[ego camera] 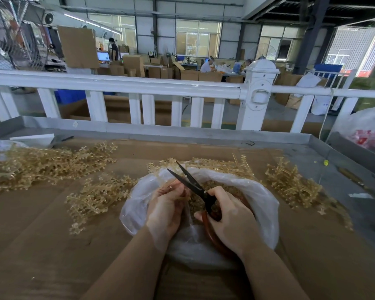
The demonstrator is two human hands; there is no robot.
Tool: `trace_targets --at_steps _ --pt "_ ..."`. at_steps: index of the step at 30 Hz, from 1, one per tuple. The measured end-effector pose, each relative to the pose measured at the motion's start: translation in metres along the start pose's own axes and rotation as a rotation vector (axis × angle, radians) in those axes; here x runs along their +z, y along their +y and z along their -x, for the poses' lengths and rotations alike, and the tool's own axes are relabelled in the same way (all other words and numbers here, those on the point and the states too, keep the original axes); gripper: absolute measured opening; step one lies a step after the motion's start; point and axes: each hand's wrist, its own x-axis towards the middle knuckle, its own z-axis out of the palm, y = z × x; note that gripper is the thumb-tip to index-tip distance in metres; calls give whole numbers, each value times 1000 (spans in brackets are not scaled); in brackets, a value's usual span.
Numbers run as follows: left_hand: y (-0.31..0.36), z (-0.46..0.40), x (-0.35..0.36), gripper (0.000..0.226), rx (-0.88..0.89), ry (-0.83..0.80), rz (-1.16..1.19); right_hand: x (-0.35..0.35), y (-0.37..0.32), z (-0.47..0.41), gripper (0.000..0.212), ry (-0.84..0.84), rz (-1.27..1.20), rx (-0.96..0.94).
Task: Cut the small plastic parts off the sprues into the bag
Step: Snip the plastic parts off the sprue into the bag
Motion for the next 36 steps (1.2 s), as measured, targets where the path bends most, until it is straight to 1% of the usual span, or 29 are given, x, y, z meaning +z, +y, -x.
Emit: trace_targets --at_steps 10,15,18,19,21,23,26,28,30,32,34,35,36 --pt "1 1 2 19 -9 -2 -30 -1 -3 0 46 24 -9 -17" --pt "1 2 0 25 -34 -9 -6 0 -4 0 44 28 0 -22" --pt "3 5 1 21 -58 -6 8 0 -4 0 43 24 1 -26" --pt "3 6 2 23 -62 -5 29 1 -4 0 44 27 3 -28" --pt "4 6 2 34 -57 -15 64 1 -3 1 44 46 -3 -18" --pt "5 7 3 42 -55 -35 55 2 -1 1 40 86 1 3" --pt "5 6 2 48 -72 -67 29 3 0 0 37 117 27 38" --pt "8 6 2 52 -74 -136 45 3 0 0 37 111 34 43" --pt "10 6 0 46 -75 -214 61 3 0 0 38 98 36 42" --pt "9 6 1 37 -90 -172 47 3 0 0 37 83 45 37" --pt "4 3 1 42 -98 -70 38 2 0 1 37 72 53 30" --pt "3 2 1 41 -85 -40 39 1 -1 1 37 72 50 29" --pt "3 1 1 36 -63 -29 35 1 -2 1 38 75 43 31"
